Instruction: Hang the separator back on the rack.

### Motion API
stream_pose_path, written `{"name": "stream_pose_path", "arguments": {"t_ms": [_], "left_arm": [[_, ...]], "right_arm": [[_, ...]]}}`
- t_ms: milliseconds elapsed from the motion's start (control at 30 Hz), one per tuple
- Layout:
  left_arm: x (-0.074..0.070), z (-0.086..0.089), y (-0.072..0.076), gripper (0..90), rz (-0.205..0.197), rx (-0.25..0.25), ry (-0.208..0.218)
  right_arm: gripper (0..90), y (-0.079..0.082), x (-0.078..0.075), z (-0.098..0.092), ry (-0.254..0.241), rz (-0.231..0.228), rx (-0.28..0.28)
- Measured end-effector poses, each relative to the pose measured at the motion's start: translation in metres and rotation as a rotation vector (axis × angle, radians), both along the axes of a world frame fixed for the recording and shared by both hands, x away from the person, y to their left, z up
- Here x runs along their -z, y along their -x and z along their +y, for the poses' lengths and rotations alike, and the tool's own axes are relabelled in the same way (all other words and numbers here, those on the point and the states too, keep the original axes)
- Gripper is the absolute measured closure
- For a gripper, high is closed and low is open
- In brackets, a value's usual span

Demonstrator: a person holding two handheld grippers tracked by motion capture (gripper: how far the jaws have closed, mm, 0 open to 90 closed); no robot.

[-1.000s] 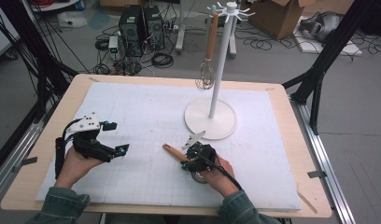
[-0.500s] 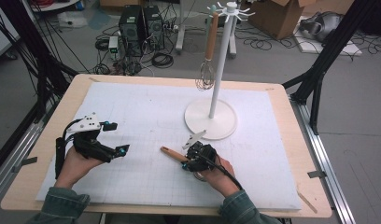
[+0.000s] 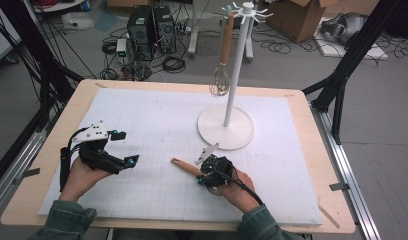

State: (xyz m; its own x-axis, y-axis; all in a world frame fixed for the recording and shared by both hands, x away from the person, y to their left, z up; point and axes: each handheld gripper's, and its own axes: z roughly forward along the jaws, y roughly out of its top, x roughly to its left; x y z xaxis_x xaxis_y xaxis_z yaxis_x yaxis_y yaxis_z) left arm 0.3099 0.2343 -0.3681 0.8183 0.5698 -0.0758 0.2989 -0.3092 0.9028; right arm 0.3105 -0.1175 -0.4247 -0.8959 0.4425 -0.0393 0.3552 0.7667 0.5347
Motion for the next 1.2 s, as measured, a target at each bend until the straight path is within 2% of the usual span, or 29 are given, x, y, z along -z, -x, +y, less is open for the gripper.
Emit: {"name": "stream_pose_path", "arguments": {"t_ms": [167,333,567,733,800,967,1200], "left_arm": [[0.001,-0.001,0.0,1.7,0.004,0.002,0.006],[0.001,-0.002,-0.001,1.7,0.004,0.003,0.001],[0.002,-0.002,-0.001,1.7,0.006,0.005,0.006],[0.001,-0.003,-0.001,1.7,0.002,0.008,0.005],[0.001,-0.003,0.0,1.8,0.001,0.009,0.006],[0.004,-0.008,-0.001,2.6,0.02,0.022,0.009],[0.009,-0.018,-0.001,9.1,0.032,0.054,0.01]], "right_arm": [[70.0,0.0,0.002,-0.006,-0.067,0.016,0.005],[69.9,-0.001,0.002,-0.006,-0.065,0.02,0.0],[70.0,0.001,0.001,-0.006,-0.06,-0.001,-0.013],[70.4,0.002,-0.003,-0.01,-0.106,0.008,-0.009],[70.4,0.001,-0.005,-0.013,-0.125,-0.002,-0.013],[70.4,0.0,-0.008,-0.02,-0.194,0.007,-0.007],[70.4,0.001,-0.008,-0.025,-0.235,0.001,-0.005]]}}
